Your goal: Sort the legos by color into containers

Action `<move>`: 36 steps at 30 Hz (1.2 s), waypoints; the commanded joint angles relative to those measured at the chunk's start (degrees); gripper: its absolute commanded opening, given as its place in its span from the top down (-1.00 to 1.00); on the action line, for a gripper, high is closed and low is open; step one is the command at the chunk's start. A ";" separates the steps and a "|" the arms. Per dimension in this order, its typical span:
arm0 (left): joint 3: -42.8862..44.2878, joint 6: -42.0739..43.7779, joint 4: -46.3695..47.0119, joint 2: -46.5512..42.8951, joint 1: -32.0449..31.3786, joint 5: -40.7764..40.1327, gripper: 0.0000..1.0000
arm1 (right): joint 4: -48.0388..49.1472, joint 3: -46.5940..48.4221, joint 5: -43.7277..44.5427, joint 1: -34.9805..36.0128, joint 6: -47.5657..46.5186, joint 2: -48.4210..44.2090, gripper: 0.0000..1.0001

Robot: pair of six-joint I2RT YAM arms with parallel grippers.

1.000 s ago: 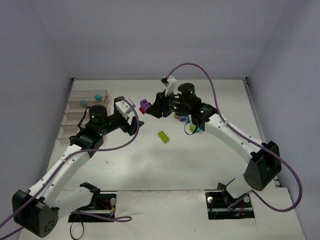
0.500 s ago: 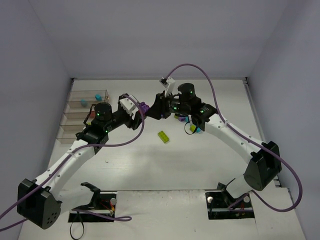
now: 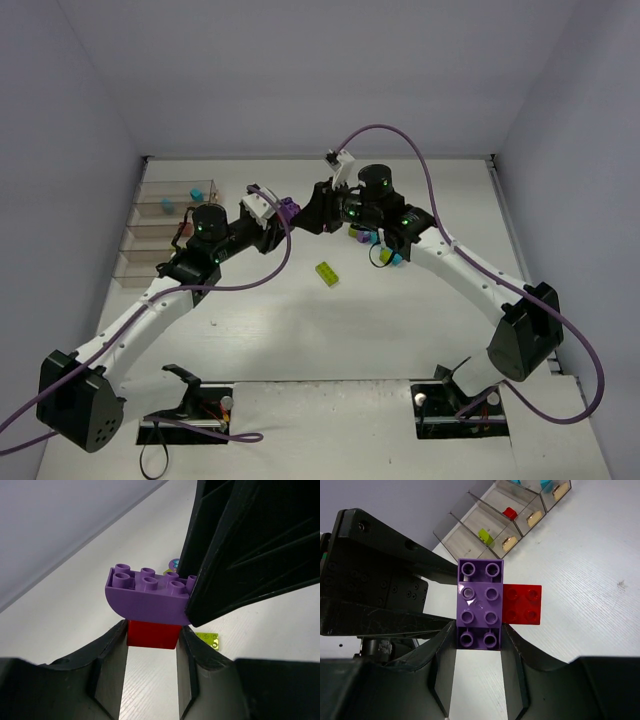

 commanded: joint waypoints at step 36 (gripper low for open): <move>-5.13 -18.74 -1.31 -3.41 2.37 -25.57 1.00 | -0.79 0.25 2.40 -5.86 -4.26 -7.70 1.00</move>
